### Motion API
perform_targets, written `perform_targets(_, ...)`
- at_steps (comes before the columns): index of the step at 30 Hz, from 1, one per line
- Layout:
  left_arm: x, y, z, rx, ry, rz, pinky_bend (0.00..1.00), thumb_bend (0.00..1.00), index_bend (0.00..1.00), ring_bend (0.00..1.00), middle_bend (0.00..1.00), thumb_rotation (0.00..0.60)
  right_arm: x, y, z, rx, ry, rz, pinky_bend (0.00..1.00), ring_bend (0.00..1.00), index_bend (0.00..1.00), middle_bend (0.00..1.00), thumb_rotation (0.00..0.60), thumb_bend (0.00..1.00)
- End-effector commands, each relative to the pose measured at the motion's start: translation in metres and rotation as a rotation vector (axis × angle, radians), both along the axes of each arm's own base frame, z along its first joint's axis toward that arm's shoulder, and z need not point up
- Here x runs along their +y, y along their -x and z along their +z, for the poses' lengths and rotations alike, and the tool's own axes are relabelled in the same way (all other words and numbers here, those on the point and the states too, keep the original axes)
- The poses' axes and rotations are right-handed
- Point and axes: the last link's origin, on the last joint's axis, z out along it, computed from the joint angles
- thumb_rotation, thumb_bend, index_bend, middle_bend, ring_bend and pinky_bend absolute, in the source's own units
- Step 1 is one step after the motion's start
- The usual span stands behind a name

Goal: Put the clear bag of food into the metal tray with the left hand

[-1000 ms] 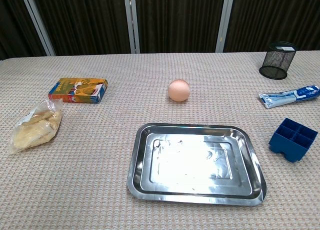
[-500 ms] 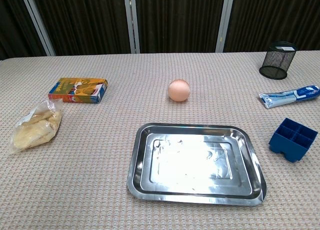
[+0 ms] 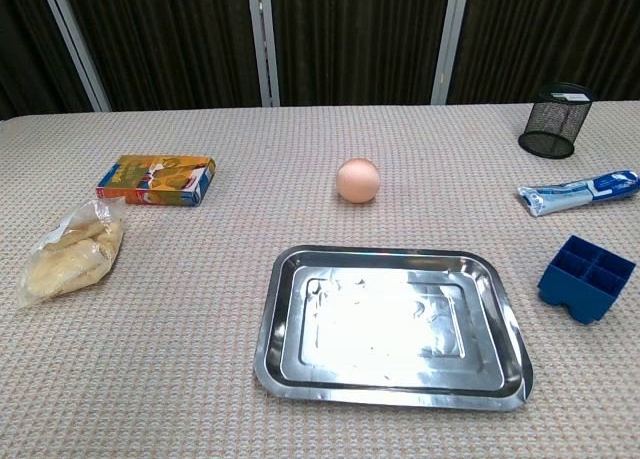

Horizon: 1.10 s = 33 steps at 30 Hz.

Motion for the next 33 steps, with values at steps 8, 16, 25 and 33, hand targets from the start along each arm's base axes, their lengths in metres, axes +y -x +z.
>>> perform_targets(8, 0.001, -0.001, -0.006, -0.024, 0.018, 0.001, 0.0, 0.05, 0.0, 0.0, 0.0, 0.563, 0.001, 0.002, 0.0, -0.001, 0.002, -0.003, 0.06, 0.0, 0.04, 0.05, 0.6, 0.0)
perform_targets(16, 0.023, -0.006, -0.02, 0.004, 0.074, -0.021, 0.0, 0.06, 0.01, 0.0, 0.0, 0.562, 0.001, 0.002, 0.0, -0.001, -0.001, -0.004, 0.06, 0.0, 0.04, 0.05, 0.6, 0.0)
perform_targets(25, 0.071, -0.031, -0.05, 0.02, 0.211, -0.081, 0.0, 0.07, 0.04, 0.0, 0.0, 0.563, 0.002, 0.001, -0.002, -0.005, -0.007, -0.007, 0.06, 0.0, 0.04, 0.04, 0.6, 0.0)
perform_targets(33, 0.108, -0.039, -0.079, 0.081, 0.314, -0.035, 0.0, 0.07, 0.02, 0.0, 0.0, 0.563, 0.007, 0.004, -0.001, -0.01, -0.001, -0.028, 0.06, 0.0, 0.04, 0.04, 0.6, 0.0)
